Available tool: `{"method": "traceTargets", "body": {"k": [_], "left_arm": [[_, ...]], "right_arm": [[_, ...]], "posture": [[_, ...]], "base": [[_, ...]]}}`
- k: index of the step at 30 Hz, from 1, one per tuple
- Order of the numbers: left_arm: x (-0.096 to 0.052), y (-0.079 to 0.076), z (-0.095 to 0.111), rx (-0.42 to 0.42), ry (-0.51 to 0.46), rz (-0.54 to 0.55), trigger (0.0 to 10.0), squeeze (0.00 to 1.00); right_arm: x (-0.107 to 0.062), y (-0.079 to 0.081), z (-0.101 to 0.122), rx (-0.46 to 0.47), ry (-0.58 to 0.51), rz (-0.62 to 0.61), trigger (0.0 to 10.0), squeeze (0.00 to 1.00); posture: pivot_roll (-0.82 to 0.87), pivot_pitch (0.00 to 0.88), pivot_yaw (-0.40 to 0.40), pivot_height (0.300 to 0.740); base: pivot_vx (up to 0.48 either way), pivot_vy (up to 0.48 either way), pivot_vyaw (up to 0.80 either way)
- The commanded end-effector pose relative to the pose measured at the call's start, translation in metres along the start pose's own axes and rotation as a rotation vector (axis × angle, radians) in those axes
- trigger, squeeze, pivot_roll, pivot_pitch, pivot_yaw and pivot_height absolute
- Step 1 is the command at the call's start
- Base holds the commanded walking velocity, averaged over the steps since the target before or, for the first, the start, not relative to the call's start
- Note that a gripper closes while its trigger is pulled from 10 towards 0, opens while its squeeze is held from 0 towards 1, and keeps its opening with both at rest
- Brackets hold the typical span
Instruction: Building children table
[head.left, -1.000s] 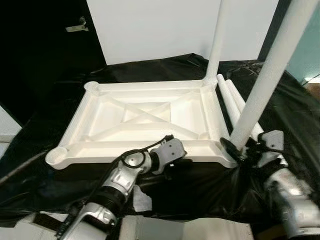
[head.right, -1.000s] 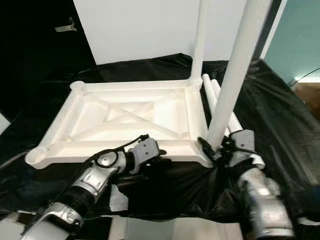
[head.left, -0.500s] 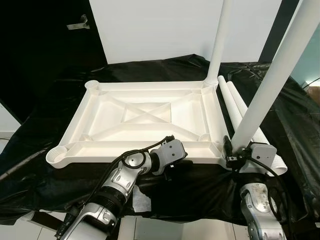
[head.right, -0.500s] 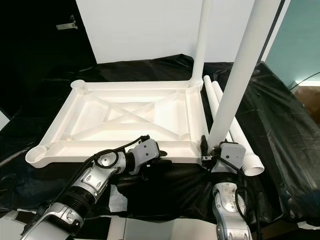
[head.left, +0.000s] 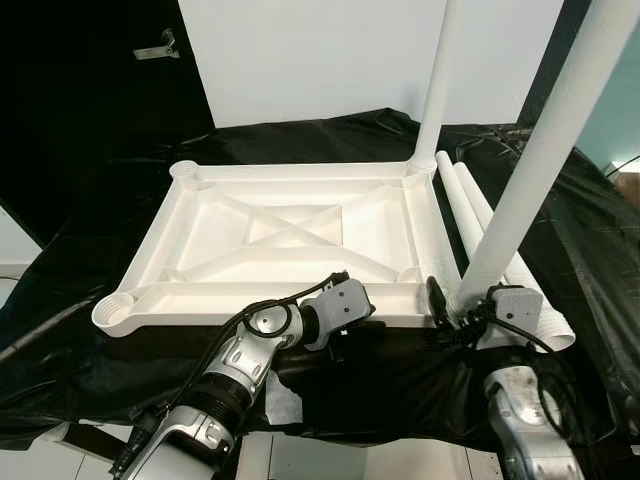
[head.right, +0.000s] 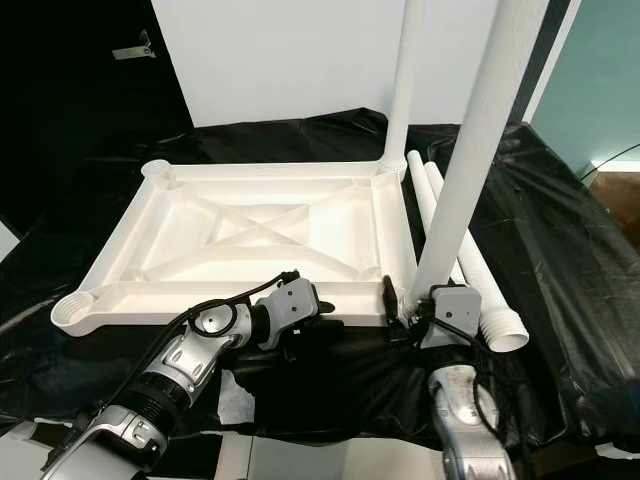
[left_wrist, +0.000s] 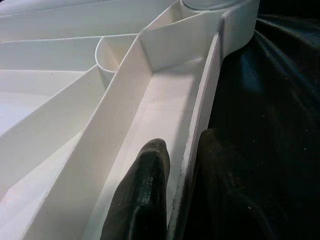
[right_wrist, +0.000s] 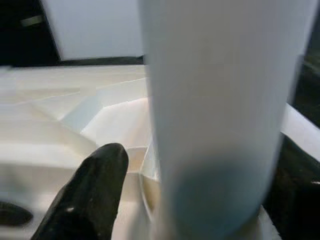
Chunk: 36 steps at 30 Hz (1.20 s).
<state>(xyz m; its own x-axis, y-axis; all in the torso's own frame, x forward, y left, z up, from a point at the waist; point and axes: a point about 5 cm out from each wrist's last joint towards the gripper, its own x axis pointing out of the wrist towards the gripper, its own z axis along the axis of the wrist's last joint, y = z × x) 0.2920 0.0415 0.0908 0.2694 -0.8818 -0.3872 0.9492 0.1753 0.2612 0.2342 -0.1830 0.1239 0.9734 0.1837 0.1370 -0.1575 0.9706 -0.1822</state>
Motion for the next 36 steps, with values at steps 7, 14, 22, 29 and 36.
{"method": "traceTargets", "body": {"k": [7, 14, 22, 29, 36], "left_arm": [[0.004, -0.023, -0.030, -0.115, 0.092, -0.039, 10.0, 0.00], [0.007, -0.024, -0.028, -0.108, 0.089, -0.046, 10.0, 0.00], [0.005, -0.022, -0.028, -0.109, 0.093, -0.030, 10.0, 0.00], [0.003, -0.021, -0.030, -0.111, 0.097, -0.022, 10.0, 0.00], [0.004, -0.021, -0.029, -0.111, 0.096, -0.022, 10.0, 0.00]], "right_arm": [[-0.006, -0.019, 0.002, -0.021, 0.026, 0.137, 10.0, 0.00], [0.003, -0.024, 0.006, -0.014, 0.041, 0.294, 10.0, 0.00], [0.006, -0.020, 0.003, 0.066, 0.097, 0.472, 0.0, 0.00], [0.016, -0.037, 0.005, 0.172, 0.096, 0.392, 0.0, 0.00], [0.012, -0.036, 0.003, 0.225, 0.105, 0.382, 0.0, 0.00]], "posture": [[-0.11, 0.045, 0.005, 0.740], [-0.10, 0.047, 0.005, 0.740], [-0.09, 0.041, 0.001, 0.740], [-0.08, 0.038, 0.003, 0.740], [-0.08, 0.039, 0.003, 0.740]], "base": [[0.000, 0.000, 0.00], [0.000, 0.000, 0.00], [0.000, 0.000, 0.00], [0.000, 0.000, 0.00], [0.000, 0.000, 0.00]]}}
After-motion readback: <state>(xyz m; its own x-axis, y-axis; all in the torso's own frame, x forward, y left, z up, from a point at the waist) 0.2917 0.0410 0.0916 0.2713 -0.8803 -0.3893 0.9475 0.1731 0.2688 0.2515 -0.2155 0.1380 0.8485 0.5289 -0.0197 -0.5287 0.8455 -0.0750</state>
